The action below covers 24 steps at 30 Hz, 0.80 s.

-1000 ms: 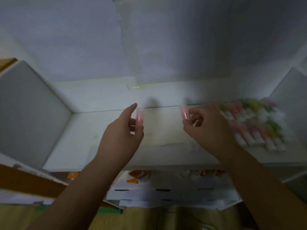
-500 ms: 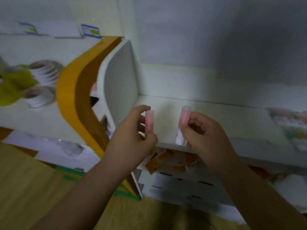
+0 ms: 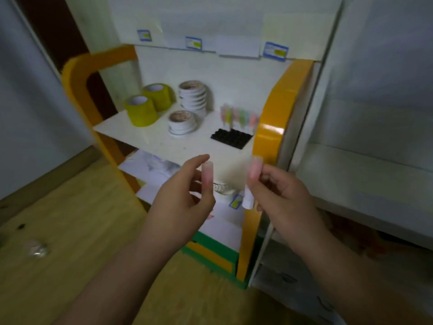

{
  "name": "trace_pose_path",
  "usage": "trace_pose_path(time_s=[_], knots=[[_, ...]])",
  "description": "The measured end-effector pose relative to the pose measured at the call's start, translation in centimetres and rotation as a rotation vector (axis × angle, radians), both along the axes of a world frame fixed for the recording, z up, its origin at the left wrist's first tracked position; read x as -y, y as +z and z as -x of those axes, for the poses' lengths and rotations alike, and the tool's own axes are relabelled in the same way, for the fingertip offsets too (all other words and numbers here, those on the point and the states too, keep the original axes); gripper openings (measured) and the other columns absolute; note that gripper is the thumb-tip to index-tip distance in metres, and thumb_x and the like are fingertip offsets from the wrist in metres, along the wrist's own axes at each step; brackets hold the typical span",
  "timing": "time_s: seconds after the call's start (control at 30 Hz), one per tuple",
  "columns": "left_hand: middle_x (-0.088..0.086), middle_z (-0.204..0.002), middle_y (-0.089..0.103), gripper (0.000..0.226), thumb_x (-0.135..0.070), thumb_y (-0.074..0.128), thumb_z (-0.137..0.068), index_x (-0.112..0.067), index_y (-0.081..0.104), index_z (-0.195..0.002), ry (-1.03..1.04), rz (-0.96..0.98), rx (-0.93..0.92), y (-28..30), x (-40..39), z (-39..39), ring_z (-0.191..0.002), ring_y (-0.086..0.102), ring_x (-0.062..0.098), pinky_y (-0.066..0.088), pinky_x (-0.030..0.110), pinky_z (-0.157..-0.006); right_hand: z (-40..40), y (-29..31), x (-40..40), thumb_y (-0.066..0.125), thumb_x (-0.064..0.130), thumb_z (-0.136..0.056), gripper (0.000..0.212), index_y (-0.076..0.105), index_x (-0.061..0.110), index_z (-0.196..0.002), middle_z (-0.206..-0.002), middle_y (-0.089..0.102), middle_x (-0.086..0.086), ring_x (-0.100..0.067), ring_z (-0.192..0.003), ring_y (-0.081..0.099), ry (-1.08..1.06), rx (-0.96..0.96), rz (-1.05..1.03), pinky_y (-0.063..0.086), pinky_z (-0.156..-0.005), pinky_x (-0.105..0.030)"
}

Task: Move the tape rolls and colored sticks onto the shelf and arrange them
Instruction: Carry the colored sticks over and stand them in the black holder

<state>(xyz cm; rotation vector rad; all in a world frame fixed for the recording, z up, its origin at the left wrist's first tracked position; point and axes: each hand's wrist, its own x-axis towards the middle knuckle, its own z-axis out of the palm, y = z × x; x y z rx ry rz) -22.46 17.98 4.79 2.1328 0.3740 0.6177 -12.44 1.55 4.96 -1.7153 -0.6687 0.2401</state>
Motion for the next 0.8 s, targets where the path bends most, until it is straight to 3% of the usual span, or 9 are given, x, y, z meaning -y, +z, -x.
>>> trace_pose_path(time_s=[0.13,0.3,0.4,0.5,0.63,0.8], knots=[[-0.012,-0.093,0.065,0.041,-0.036,0.055,-0.099,-0.037,0.049,-0.139,0.053,-0.060,-0.034,-0.1,-4.5,2.3,-0.079,0.068,0.008,0.058,0.032,-0.064,1.2,-0.1,-4.9,0.056,0.041,-0.100,0.034,0.065,0.011,-0.088,-0.076,0.058,-0.016,-0.033,-0.069,0.056,0.065,-0.033,-0.008,0.049,-0.063,-0.049],[-0.015,-0.090,0.063,0.038,-0.038,0.055,-0.098,-0.036,0.052,-0.136,0.131,-0.022,-0.008,-0.3,-8.4,2.9,-0.083,0.065,0.005,0.056,0.026,-0.063,1.3,-0.8,-9.0,0.052,0.040,-0.102,0.045,0.053,0.001,-0.080,-0.070,0.048,-0.022,-0.026,-0.058,0.043,0.105,-0.094,-0.021,0.040,-0.051,-0.023],[-0.014,-0.092,0.063,0.037,-0.035,0.057,-0.098,-0.037,0.050,-0.135,0.135,0.015,0.008,-0.6,-10.3,1.9,-0.084,0.064,0.002,0.055,0.020,-0.063,0.1,-1.0,-11.1,0.055,0.038,-0.100,0.037,0.057,0.006,-0.081,-0.069,0.052,-0.015,-0.012,-0.057,0.047,0.049,-0.106,-0.021,0.040,-0.056,-0.029],[-0.015,-0.093,0.063,0.037,-0.035,0.057,-0.098,-0.038,0.050,-0.134,0.133,0.064,0.015,-1.1,-12.4,0.0,-0.082,0.064,0.000,0.053,0.017,-0.061,-1.8,-1.5,-13.3,0.053,0.045,-0.100,0.043,0.056,0.008,-0.079,-0.075,0.054,-0.019,-0.020,-0.063,0.050,0.015,-0.083,-0.042,0.040,-0.062,-0.039],[-0.022,-0.101,0.060,0.039,-0.035,0.057,-0.098,-0.038,0.048,-0.135,0.138,0.067,-0.004,-1.8,-15.6,-3.3,-0.081,0.067,0.002,0.055,0.023,-0.062,-4.9,-1.9,-16.2,0.054,0.047,-0.099,0.041,0.060,0.016,-0.073,-0.073,0.063,-0.007,-0.022,-0.072,0.062,-0.046,-0.049,-0.045,0.052,-0.072,-0.047],[-0.017,-0.098,0.061,0.039,-0.025,0.060,-0.097,-0.034,0.049,-0.133,0.103,0.035,-0.013,-0.7,-18.8,-7.7,-0.077,0.066,-0.002,0.046,0.011,-0.054,-8.3,-2.5,-19.1,0.058,0.044,-0.098,0.032,0.066,0.021,-0.077,-0.067,0.064,0.007,-0.009,-0.065,0.059,-0.119,-0.079,-0.084,0.046,-0.065,-0.031]])
